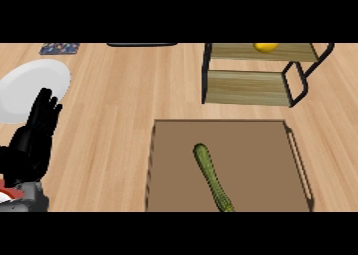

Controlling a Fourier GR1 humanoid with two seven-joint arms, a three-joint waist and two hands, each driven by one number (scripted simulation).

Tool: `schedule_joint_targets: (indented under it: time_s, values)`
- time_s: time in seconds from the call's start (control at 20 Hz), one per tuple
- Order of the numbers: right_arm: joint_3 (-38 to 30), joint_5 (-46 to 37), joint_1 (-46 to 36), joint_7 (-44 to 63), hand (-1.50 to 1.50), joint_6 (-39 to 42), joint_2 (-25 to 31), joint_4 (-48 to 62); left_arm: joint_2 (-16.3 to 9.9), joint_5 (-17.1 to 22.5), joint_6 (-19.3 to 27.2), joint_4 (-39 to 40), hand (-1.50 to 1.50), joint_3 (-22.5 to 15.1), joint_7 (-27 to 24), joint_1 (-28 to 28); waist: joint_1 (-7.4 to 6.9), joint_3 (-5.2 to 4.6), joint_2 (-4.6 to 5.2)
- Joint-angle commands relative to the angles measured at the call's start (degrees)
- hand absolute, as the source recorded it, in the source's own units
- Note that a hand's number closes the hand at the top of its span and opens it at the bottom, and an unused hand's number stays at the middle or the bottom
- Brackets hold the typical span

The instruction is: Pick the lemon from the tray and place it in the tiered shelf

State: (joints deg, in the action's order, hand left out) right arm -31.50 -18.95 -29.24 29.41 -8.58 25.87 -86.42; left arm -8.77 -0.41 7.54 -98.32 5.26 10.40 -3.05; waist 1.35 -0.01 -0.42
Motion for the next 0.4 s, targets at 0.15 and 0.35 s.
schedule_joint_targets:
  time_s: [0.15,0.35]
  values:
    - [-8.1,11.6,10.8,0.3,-1.50,9.0,4.8,-8.8,2.1,-2.0,1.4,-3.0,0.00,-1.7,-0.8,2.2,-0.99,0.02,0.25]
    - [-10.7,16.1,16.1,-5.5,-1.50,11.5,3.5,-8.7,1.3,-1.8,0.6,-4.8,0.00,-1.9,3.7,-0.3,-1.13,0.04,0.30]
